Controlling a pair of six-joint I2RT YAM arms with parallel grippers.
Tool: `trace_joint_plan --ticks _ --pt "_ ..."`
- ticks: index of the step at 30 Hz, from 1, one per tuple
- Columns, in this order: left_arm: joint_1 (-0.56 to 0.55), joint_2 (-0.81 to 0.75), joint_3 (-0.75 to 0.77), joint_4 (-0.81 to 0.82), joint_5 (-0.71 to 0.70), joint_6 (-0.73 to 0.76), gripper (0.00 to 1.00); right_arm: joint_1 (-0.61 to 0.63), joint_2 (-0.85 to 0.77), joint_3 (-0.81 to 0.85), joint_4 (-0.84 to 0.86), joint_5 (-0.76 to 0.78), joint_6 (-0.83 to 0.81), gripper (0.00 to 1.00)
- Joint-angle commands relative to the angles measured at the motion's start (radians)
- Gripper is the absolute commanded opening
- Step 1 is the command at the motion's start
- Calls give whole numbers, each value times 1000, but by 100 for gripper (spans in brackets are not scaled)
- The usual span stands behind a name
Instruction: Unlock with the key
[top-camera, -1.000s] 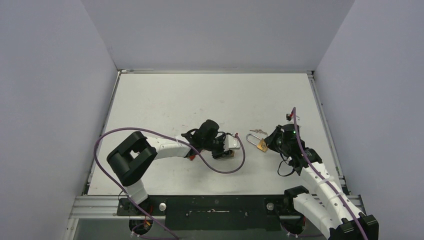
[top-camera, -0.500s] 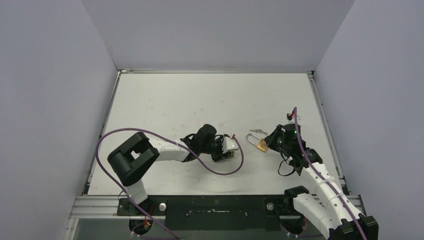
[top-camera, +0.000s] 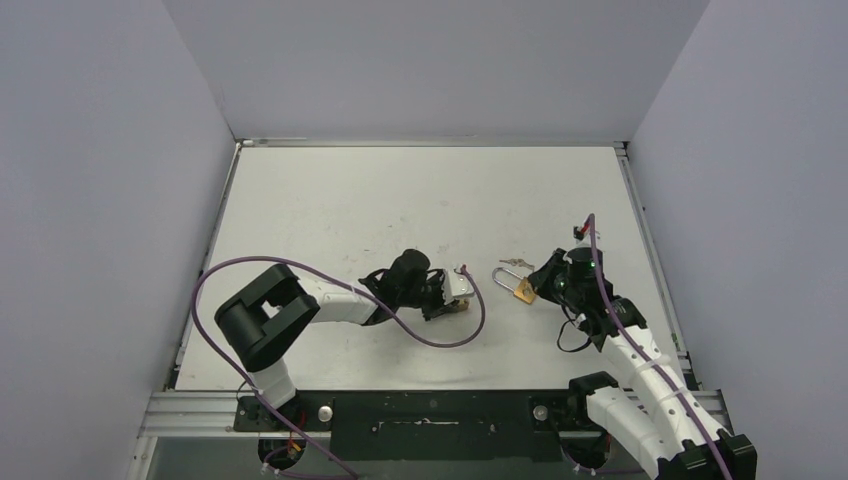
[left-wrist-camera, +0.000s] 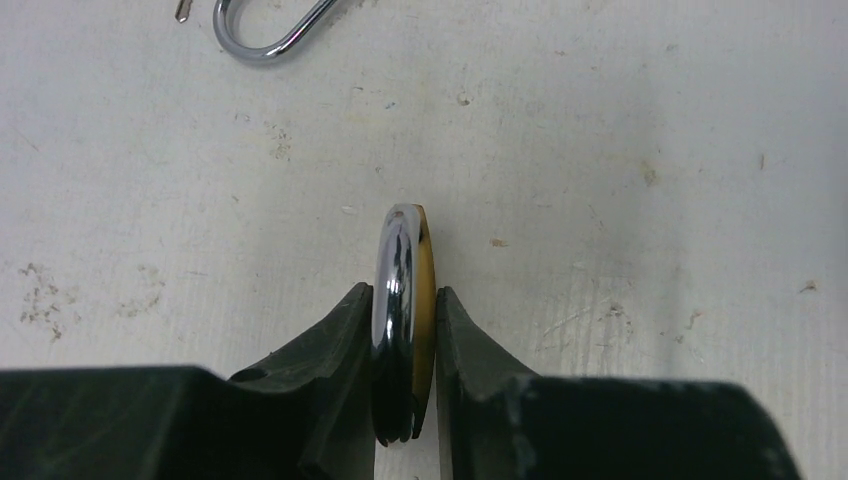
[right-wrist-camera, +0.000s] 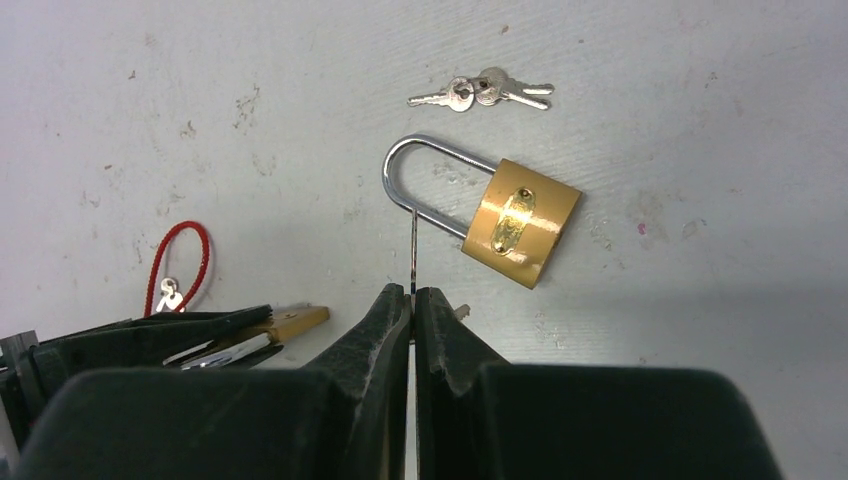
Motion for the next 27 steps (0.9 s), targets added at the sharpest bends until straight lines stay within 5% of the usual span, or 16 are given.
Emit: trace_joint_plan --ticks 1,5,9,13,19,27 --pt "29 -75 14 105 50 -155 0 -7 -32 18 85 -79 -51 0" --pt "51 -189 42 105 -10 -427 0 -7 -48 31 179 -282 -144 0" --pt "56 -310 129 -51 -165 -636 0 -7 -67 20 319 -555 -153 0" --pt "80 -390 226 -194 -176 -800 0 -5 -70 -8 483 -763 -85 0" --pt "195 -482 293 -243 52 -1036 0 4 -90 -33 669 -934 40 0" --pt "247 -452 391 -178 433 -1327 0 64 -49 71 676 -972 187 0"
